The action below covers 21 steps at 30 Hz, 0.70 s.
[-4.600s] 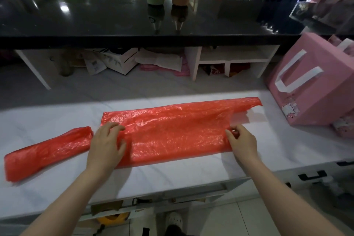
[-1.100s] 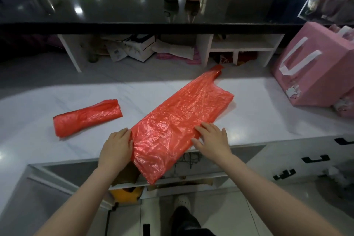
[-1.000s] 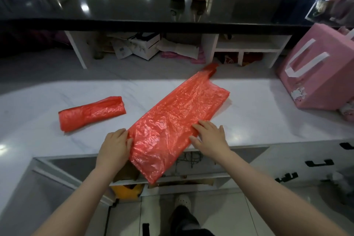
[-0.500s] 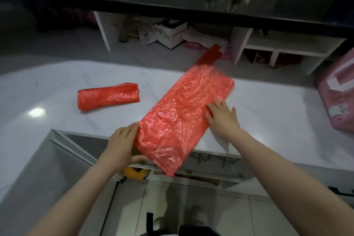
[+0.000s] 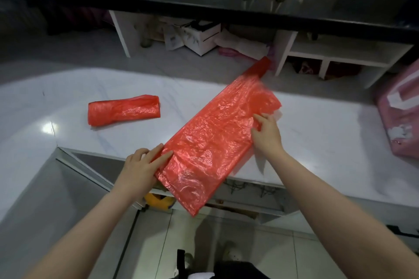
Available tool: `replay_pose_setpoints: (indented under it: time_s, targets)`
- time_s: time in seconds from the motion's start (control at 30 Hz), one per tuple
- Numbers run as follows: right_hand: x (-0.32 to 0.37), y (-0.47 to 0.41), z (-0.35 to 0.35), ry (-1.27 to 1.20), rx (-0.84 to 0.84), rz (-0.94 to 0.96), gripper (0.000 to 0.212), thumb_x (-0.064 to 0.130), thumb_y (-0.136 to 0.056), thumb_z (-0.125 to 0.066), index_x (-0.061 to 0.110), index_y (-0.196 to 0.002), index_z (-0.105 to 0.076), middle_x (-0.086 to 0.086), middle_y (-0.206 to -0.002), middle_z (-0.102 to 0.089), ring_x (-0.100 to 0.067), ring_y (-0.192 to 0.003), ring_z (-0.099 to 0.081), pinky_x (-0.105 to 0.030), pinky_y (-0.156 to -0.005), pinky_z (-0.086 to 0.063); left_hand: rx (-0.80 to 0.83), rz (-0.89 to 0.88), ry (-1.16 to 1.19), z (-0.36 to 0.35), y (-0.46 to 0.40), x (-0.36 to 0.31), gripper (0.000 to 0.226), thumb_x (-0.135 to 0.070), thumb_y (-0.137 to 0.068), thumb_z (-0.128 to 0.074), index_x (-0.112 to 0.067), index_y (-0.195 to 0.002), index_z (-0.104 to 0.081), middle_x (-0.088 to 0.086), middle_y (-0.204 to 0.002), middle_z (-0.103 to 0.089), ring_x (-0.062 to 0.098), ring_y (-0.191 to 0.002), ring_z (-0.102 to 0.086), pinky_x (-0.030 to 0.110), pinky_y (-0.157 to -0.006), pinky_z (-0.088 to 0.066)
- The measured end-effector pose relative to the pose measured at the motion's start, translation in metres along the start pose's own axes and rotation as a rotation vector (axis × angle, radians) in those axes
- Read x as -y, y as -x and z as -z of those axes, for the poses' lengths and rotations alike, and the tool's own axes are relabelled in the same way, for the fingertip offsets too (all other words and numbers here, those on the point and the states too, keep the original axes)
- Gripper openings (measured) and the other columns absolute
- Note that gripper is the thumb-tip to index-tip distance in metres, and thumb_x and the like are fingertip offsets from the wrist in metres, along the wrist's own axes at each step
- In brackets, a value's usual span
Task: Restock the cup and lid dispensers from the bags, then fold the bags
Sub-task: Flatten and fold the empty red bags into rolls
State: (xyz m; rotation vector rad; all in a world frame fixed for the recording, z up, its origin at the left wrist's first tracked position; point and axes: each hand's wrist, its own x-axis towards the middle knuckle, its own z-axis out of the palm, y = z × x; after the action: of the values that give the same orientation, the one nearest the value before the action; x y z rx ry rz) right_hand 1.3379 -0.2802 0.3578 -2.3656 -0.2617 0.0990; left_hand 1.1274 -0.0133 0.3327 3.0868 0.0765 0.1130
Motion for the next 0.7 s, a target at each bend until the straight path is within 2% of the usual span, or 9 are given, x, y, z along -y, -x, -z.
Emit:
replay_pose_setpoints:
  time_s: [0.1, 0.27, 0.33, 0.43, 0.5, 0.57, 0.7]
  targets:
    - [0.011, 0.008, 0.001, 0.026, -0.024, 0.172, 0.054, 0.001, -0.091, -0.052, 0.006, -0.143, -0.04, -0.007, -0.145, -0.036, -0.02, -0.135, -0.032, -0.018, -0.107, -0.018, -0.002, -0.008, -0.02, -0.004, 0.002, 0.001, 0.084, -0.011, -0.044, -0.092, -0.017, -0.123, -0.065, 0.016, -0.124, -0.062, 0.047, -0.089, -0.062, 0.06, -0.065, -0.052]
    - [0.022, 0.008, 0.005, 0.097, -0.038, 0.36, 0.062, -0.007, -0.086, -0.053, 0.003, -0.145, -0.037, -0.01, -0.147, -0.035, -0.023, -0.137, -0.032, -0.027, -0.114, -0.024, 0.011, 0.025, -0.028, -0.004, 0.005, -0.001, 0.087, -0.015, -0.048, -0.092, -0.018, -0.129, -0.06, 0.015, -0.129, -0.059, 0.045, -0.094, -0.061, 0.058, -0.07, -0.052]
    - [0.025, -0.003, 0.008, 0.092, -0.018, 0.342, 0.065, -0.003, -0.086, -0.057, 0.005, -0.146, -0.035, -0.013, -0.15, -0.031, -0.026, -0.14, -0.029, -0.029, -0.115, -0.021, 0.033, 0.045, -0.019, -0.001, 0.003, -0.003, 0.084, -0.016, -0.054, -0.089, -0.019, -0.131, -0.058, 0.014, -0.133, -0.057, 0.044, -0.099, -0.059, 0.059, -0.075, -0.051]
    - [0.026, -0.025, 0.012, 0.082, 0.06, 0.142, 0.077, 0.018, -0.088, -0.065, 0.02, -0.152, -0.023, -0.01, -0.161, -0.005, -0.025, -0.147, -0.012, -0.033, -0.117, -0.014, 0.019, 0.092, 0.012, 0.006, -0.002, -0.009, 0.072, -0.022, -0.074, -0.076, -0.022, -0.14, -0.047, 0.013, -0.145, -0.044, 0.043, -0.114, -0.051, 0.057, -0.091, -0.044]
    - [0.025, -0.031, 0.011, 0.124, 0.086, 0.1, 0.075, 0.027, -0.09, -0.064, 0.026, -0.152, -0.023, -0.008, -0.161, 0.005, -0.027, -0.148, -0.007, -0.038, -0.119, -0.014, -0.022, 0.084, 0.046, 0.007, -0.006, -0.014, 0.068, -0.02, -0.072, -0.079, -0.014, -0.135, -0.053, 0.02, -0.141, -0.047, 0.045, -0.105, -0.056, 0.057, -0.085, -0.048]
    - [0.021, -0.027, 0.007, 0.197, 0.089, 0.21, 0.068, 0.027, -0.092, -0.061, 0.025, -0.151, -0.028, -0.007, -0.162, 0.001, -0.026, -0.148, -0.007, -0.039, -0.12, -0.014, -0.052, 0.066, 0.086, 0.008, -0.009, -0.021, 0.068, -0.014, -0.07, -0.08, -0.008, -0.133, -0.055, 0.023, -0.138, -0.049, 0.046, -0.096, -0.06, 0.056, -0.08, -0.051]
    - [-0.003, 0.014, 0.004, 0.284, 0.177, 0.437, 0.057, 0.022, -0.091, -0.061, 0.023, -0.144, -0.041, -0.004, -0.159, -0.018, -0.026, -0.145, -0.019, -0.04, -0.117, -0.017, -0.108, 0.036, 0.198, 0.006, -0.015, -0.036, 0.073, 0.001, -0.065, -0.075, -0.005, -0.134, -0.052, 0.022, -0.134, -0.052, 0.043, -0.093, -0.061, 0.053, -0.08, -0.052]
